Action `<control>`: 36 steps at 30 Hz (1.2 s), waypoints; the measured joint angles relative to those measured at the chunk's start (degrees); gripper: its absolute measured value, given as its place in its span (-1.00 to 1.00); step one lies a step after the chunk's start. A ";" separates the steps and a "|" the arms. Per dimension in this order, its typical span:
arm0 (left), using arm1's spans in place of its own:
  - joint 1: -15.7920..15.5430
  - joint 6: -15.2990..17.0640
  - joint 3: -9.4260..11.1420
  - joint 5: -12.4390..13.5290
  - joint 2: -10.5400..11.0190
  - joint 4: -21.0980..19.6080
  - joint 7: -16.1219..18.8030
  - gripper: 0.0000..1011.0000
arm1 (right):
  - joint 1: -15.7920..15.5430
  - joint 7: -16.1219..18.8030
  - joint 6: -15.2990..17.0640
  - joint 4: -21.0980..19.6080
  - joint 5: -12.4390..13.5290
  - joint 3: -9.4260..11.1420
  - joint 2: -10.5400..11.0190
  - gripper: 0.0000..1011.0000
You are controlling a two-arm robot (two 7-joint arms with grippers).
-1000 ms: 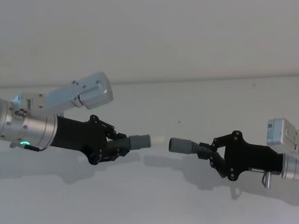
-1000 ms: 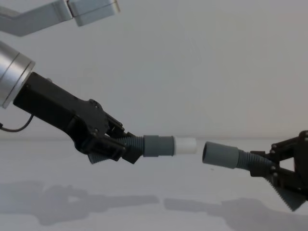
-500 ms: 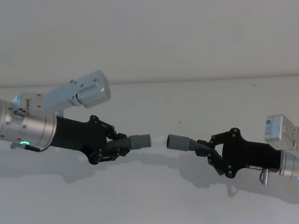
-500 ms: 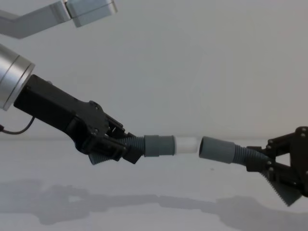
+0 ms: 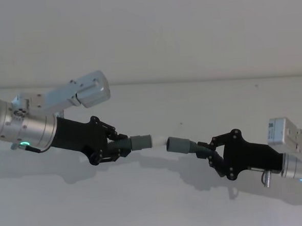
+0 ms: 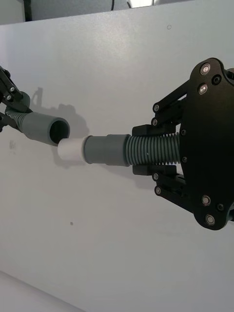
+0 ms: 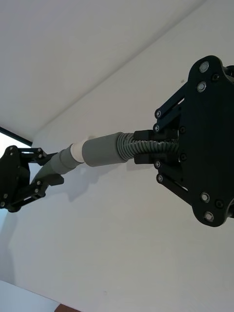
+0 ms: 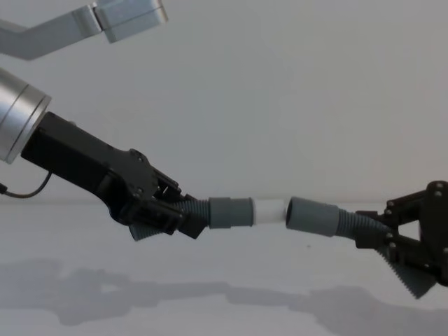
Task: Use both hands to pick up one end of the pipe from the table, align the ends, and insert them.
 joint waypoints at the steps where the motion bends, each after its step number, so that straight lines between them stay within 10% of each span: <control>1: -0.05 -0.04 0.04 -0.03 -0.02 0.07 -0.03 -0.38 | 0.06 0.03 -0.16 0.04 -0.06 -0.06 0.03 -0.76; 36: -1.48 1.83 3.33 -0.69 2.26 -0.35 -2.52 -0.38 | 1.73 -1.22 -2.11 1.99 -2.18 -2.30 0.25 -0.76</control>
